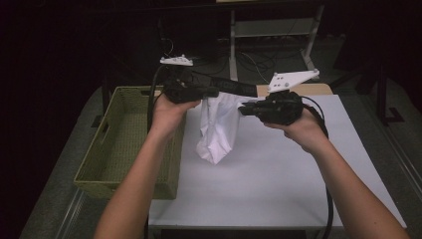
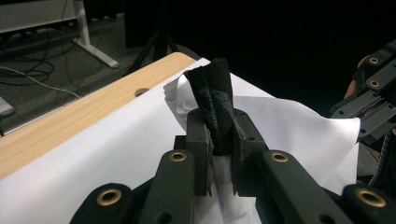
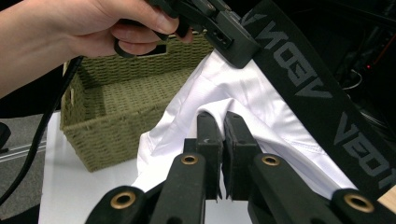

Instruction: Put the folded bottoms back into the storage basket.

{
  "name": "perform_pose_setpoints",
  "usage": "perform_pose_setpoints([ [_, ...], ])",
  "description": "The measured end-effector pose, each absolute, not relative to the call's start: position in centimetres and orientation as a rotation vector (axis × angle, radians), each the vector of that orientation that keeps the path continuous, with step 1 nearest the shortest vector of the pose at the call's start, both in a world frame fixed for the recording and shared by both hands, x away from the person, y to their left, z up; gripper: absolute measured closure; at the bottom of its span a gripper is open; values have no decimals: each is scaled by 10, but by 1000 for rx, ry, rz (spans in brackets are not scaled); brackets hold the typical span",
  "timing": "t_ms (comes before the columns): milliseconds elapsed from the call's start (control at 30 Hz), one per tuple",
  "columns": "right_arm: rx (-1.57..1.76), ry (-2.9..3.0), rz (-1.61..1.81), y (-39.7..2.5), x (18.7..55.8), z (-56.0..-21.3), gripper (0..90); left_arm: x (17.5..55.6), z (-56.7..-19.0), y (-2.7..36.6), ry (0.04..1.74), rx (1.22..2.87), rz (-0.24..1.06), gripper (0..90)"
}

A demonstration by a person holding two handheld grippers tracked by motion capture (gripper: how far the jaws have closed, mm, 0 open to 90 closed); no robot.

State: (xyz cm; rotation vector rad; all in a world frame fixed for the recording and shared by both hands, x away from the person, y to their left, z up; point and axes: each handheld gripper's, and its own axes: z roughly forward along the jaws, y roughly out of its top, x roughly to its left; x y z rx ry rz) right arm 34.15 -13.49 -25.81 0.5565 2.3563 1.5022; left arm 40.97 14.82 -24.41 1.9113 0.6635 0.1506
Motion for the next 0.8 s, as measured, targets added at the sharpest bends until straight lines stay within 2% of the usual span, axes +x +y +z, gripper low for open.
perform_pose_setpoints([
  [300,485,2385,1510,-94,352,-241,853,410,-234,196,679,1848,155,790],
  [800,331,2430,1547,-14,363,-216,853,403,-214,289,776,1773,250,790],
])
